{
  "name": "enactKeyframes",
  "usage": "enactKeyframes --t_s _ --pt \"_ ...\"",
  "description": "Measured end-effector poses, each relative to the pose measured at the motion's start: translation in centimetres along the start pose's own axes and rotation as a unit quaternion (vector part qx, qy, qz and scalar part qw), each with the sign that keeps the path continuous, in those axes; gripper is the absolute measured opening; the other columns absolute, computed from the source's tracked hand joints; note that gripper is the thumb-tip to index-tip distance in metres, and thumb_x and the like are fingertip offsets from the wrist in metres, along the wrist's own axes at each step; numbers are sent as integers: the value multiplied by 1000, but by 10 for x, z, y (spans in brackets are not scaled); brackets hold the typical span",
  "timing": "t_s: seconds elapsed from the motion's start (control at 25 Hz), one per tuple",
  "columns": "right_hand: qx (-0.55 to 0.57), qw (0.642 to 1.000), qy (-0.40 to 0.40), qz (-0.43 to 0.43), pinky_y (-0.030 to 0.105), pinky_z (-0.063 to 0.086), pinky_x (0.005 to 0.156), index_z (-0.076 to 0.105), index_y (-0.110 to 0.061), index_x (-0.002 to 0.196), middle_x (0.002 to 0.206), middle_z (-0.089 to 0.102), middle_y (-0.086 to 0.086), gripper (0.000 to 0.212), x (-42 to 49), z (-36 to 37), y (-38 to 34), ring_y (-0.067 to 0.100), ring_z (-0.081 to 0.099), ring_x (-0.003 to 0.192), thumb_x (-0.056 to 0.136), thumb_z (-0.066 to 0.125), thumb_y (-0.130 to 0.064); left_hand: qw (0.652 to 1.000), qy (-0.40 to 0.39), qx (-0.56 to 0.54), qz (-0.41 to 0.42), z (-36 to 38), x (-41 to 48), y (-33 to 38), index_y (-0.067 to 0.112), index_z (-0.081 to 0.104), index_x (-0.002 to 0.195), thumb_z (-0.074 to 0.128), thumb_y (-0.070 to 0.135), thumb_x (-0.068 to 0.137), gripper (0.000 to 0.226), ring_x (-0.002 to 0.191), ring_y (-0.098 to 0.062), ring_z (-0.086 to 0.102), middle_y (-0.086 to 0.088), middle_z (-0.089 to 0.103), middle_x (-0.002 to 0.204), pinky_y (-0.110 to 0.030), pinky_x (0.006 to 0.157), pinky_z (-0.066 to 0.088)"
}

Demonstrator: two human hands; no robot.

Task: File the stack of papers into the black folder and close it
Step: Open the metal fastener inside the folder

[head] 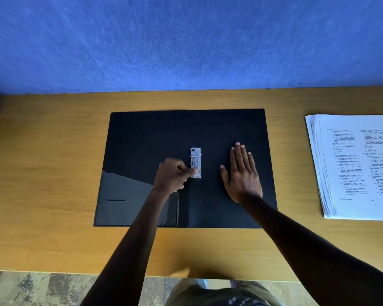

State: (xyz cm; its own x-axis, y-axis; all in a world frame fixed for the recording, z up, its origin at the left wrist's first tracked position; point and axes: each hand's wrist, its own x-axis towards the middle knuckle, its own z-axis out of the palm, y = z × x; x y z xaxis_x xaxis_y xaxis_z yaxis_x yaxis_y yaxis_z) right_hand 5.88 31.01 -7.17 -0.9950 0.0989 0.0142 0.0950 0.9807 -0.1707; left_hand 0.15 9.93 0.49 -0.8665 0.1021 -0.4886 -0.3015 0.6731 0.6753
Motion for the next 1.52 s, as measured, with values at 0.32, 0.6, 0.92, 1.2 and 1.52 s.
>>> enactKeyframes --t_s 0.32,0.6,0.92,1.2,1.52 --pt "2 1000 0 -2 45 17 124 25 4 152 162 18 22 67 -1 -2 -1 31 14 153 105 31 -43 992 64 -61 91 -18 24 36 6 70 78 78 21 81 18 46 -10 54 1 63 61 -23 33 43" --pt "4 1000 3 -2 45 18 124 26 4 152 162 19 22 67 -1 0 1 31 15 153 104 31 -43 982 103 -9 160 -16 72 38 4 77 83 72 12 85 10 61 2 64 -1 73 72 -16 58 50" --pt "7 1000 24 -6 45 19 123 27 4 151 162 21 22 67 -1 4 2 31 16 153 104 33 -43 983 107 27 147 0 102 27 10 78 79 74 16 83 8 81 -16 72 -3 77 83 -43 77 59" --pt "19 1000 18 -4 45 18 124 26 4 151 162 19 21 67 -1 3 1 30 15 153 104 32 -44 966 209 -19 150 4 83 23 9 76 91 77 32 79 26 80 -9 65 -4 71 92 -13 67 46" --pt "157 987 24 5 39 12 124 32 -3 151 164 16 13 63 1 -24 14 26 14 153 103 40 -42 959 184 -81 198 41 15 50 -2 66 80 57 32 97 39 62 -15 64 -12 65 79 -22 57 51"
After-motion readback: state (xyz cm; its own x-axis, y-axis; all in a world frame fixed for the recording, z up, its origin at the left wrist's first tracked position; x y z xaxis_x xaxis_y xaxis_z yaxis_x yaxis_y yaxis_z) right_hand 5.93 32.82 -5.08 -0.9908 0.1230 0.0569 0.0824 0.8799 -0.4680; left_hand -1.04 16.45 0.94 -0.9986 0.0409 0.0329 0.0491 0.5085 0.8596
